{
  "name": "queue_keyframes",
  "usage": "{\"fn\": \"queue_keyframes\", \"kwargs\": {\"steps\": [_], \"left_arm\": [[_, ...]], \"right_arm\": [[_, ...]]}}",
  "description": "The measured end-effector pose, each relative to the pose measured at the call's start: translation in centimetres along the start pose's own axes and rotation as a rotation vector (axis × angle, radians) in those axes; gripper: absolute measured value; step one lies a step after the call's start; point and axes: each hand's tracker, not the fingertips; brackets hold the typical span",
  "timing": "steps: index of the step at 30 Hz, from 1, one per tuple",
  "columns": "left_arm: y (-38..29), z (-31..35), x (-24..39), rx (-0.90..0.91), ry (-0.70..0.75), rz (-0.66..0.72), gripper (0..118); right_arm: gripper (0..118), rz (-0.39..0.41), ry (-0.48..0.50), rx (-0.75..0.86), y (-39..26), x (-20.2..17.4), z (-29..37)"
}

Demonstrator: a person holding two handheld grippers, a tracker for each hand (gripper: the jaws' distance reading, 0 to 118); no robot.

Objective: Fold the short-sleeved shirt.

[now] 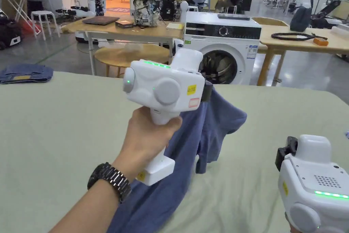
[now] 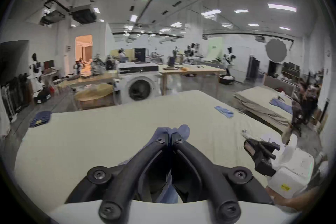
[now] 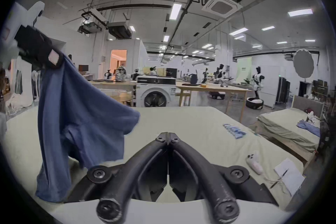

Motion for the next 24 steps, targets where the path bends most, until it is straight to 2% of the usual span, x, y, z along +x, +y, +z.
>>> {"fn": "queue_keyframes", "kwargs": {"steps": [6,12,14,16,18,24], "left_arm": [[-5.6,-5.6,5.8,-0.161,-0.115,0.023,0],[-9.9,-7.3,7.5,-0.239,-0.154,0.056,1],[-10.3,-7.2,7.9,-0.258,-0.173,0.044,22],[-10.6,-7.5,7.6,-0.252,-0.159,0.031,28],[-10.1,-6.8,7.2,-0.231,-0.154,0.034,40],[-8.9,-1.7,4.5,-0.114,-0.071,0.022,40]], "right_arm": [[0,-0.009,-0.067,-0.029,-1.1,4.1,0.9],[0,-0.024,-0.093,-0.068,-2.4,5.7,1.3],[0,-0.028,-0.093,-0.078,-2.6,5.6,1.2],[0,-0.032,-0.087,-0.084,-2.7,5.4,1.3],[0,-0.031,-0.078,-0.086,-2.6,5.1,1.2],[0,-0.016,-0.028,-0.068,-1.6,3.4,1.1]]}}
